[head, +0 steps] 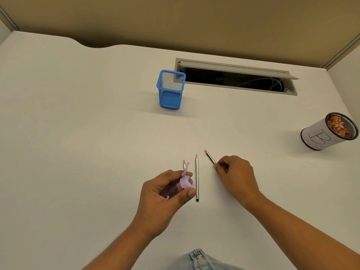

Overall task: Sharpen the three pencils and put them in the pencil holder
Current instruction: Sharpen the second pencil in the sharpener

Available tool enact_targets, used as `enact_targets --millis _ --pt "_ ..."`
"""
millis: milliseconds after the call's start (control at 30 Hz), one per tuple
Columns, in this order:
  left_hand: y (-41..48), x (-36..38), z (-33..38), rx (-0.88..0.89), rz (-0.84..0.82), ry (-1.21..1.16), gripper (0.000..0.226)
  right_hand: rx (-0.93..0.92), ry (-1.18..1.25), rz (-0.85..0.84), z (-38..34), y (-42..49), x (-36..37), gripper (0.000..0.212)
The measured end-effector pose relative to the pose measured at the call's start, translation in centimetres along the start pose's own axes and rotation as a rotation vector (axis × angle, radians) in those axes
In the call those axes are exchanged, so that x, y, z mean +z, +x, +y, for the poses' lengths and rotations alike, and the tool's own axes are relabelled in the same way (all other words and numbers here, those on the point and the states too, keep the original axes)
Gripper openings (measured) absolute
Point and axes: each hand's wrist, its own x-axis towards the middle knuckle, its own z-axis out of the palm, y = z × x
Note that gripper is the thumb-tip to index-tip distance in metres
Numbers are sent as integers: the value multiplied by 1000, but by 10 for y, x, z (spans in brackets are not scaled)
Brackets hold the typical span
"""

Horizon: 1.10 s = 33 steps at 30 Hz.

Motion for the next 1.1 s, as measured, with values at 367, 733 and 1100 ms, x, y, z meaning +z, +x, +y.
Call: enact_targets --millis 367,733,1100 --pt "0 -1 -2 -1 3 5 28 -7 31 20 1 0 -3 8" --pt "1 -1 -5 -1 0 2 28 36 25 19 3 1 -1 18" --pt "1 -2 -6 1 -1 -16 28 102 108 48 9 2 -1 11"
